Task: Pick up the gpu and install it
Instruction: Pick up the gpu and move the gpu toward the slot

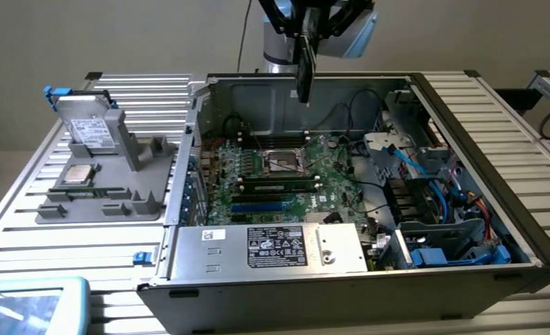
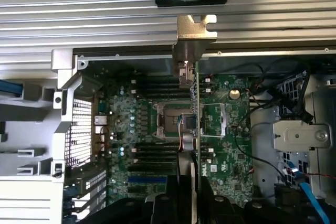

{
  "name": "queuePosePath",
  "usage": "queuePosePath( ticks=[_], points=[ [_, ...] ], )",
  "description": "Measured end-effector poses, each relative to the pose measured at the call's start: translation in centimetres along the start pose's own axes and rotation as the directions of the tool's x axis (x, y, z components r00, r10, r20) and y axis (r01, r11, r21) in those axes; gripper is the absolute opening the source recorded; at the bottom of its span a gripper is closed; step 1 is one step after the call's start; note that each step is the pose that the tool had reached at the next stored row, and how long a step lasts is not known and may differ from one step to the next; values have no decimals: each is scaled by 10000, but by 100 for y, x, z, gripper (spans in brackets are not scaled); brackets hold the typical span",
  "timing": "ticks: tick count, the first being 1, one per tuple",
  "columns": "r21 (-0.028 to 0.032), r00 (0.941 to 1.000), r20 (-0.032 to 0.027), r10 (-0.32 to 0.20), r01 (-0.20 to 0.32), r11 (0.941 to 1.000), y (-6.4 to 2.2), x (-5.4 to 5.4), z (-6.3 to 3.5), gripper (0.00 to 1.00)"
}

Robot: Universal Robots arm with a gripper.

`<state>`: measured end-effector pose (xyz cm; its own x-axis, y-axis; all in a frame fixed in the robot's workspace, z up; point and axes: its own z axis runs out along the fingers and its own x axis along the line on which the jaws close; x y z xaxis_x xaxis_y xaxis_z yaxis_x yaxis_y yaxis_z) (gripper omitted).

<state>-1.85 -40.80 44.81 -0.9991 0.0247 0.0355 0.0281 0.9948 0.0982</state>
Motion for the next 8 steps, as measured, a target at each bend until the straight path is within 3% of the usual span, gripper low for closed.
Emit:
queuePosePath(
  ticks=[3,8],
  points=[
    [1,10000,-5,-68,68,10000,1,-74,-3,27],
    [1,10000,-16,-75,75,10000,1,-76,-3,27]
  ],
)
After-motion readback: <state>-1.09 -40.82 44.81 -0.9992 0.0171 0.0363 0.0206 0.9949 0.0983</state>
